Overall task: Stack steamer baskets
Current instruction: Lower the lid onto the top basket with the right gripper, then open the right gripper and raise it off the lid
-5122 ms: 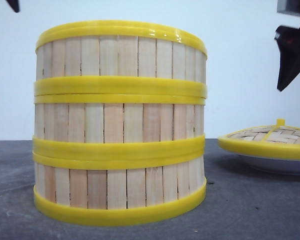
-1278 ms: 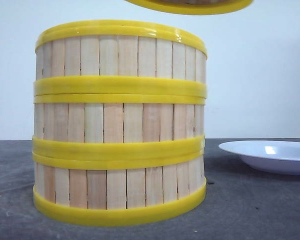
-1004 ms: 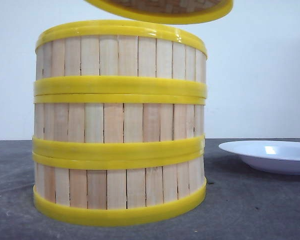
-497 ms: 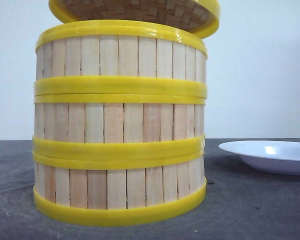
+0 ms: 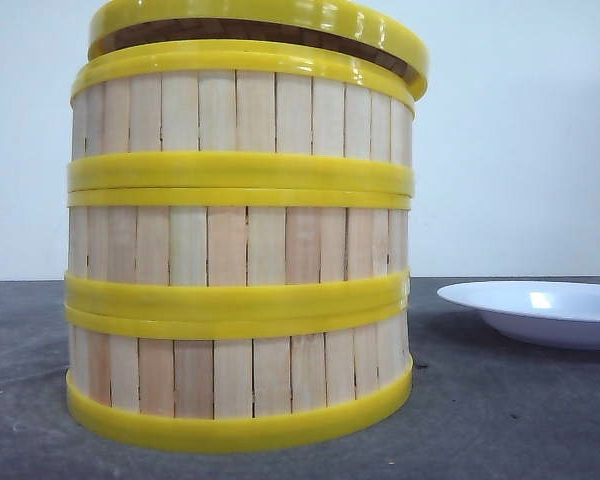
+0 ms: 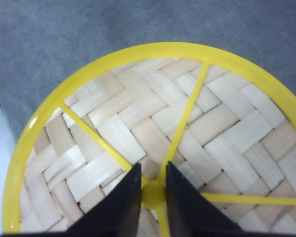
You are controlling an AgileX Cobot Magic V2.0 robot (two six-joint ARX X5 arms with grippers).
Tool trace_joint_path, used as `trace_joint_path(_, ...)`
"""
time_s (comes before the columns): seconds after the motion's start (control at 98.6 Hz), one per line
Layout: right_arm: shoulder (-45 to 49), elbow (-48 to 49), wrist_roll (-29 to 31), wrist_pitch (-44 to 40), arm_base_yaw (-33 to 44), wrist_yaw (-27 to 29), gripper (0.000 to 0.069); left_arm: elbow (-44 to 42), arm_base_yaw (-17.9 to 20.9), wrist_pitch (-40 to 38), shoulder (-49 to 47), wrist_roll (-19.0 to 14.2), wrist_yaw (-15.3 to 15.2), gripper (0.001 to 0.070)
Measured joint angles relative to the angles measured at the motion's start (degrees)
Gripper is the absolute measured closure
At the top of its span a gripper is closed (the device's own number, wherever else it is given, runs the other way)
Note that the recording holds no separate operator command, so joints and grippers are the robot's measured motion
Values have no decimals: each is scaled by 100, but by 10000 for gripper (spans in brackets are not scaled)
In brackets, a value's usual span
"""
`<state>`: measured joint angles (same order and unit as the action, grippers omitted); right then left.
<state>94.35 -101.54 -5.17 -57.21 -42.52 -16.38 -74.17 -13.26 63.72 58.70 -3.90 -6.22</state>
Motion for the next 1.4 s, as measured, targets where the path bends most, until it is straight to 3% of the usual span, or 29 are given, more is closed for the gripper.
trace_joint_path(0.933,256,0,-66,72,-170,46,631,0,0,2,0,0,0,358)
trace_joint_path(1.004,256,0,-68,72,-170,46,592,0,0,2,0,0,-2,358)
trace_joint_path(1.166,256,0,-68,94,-173,35,411,0,0,2,2,0,0,358)
trace_joint_path(1.4,151,0,-70,105,-170,79,347,0,0,2,0,0,0,358)
